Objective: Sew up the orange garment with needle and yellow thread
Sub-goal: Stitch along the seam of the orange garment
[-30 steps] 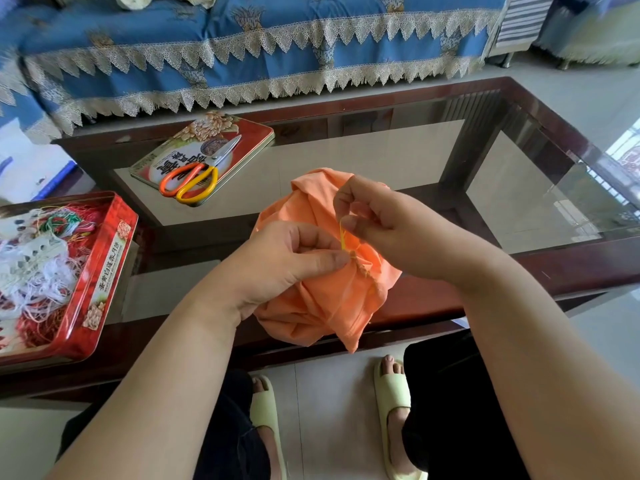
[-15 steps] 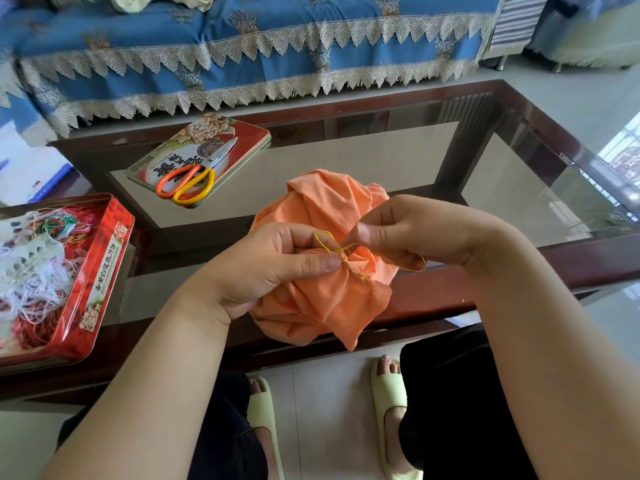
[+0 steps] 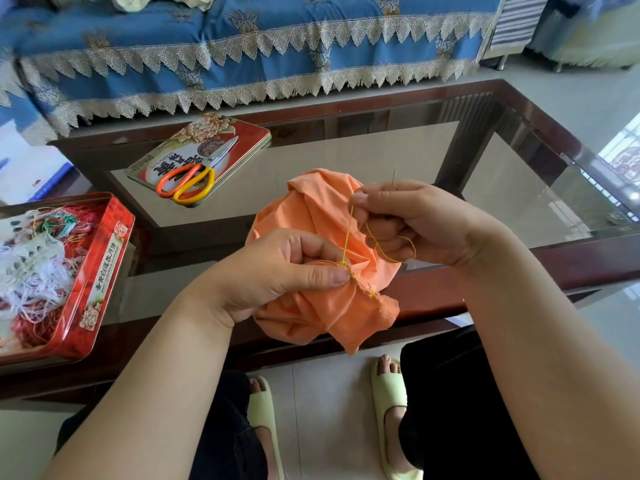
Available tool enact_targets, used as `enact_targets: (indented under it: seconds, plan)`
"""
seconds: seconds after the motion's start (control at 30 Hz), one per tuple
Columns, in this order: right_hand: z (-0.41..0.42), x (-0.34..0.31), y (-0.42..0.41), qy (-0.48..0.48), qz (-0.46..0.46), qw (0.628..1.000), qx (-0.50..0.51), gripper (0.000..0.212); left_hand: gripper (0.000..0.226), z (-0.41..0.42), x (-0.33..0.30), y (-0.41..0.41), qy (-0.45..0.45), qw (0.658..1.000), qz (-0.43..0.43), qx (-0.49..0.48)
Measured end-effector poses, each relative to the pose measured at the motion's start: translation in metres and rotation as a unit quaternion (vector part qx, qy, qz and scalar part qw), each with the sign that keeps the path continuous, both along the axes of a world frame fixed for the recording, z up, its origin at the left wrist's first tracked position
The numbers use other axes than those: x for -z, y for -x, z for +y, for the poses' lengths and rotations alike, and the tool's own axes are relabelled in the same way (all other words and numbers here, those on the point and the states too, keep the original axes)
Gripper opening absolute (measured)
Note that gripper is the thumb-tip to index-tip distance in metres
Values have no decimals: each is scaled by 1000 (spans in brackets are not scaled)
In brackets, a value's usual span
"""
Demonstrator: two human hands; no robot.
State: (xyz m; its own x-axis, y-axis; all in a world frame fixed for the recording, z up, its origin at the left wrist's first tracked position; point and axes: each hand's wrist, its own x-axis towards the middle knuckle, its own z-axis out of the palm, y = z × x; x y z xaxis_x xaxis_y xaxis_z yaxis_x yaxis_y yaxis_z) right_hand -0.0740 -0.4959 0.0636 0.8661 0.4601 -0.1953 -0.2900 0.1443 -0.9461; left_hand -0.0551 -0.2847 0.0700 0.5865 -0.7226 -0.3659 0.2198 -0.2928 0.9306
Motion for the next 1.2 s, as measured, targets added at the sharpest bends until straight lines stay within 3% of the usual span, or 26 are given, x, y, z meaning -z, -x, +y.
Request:
enact_targets:
  seconds: [0.33,0.57,0.9,1.03,1.13,1.2]
  plan:
    - [17,1,-6,-92,30,989,113,31,5,-3,1,3,-7,999,-19,40]
    - [31,5,-6,-155,-5,975,158,29,4,-7,0,7,-11,997,-61,55]
    - [38,9,-4,-159,-83,974,137,20,12,-6,-2,8,-31,989,-47,133]
    - [39,8,-4,-102,-78,981,146,25,9,-2,-1,6,-29,987,-33,158]
    - [35,7,-6,86,-42,985,142,26,3,-4,6,7,-41,987,-37,151]
    - [30,6,-7,219,-6,967,130,28,4,-10,11,11,-55,984,-48,163]
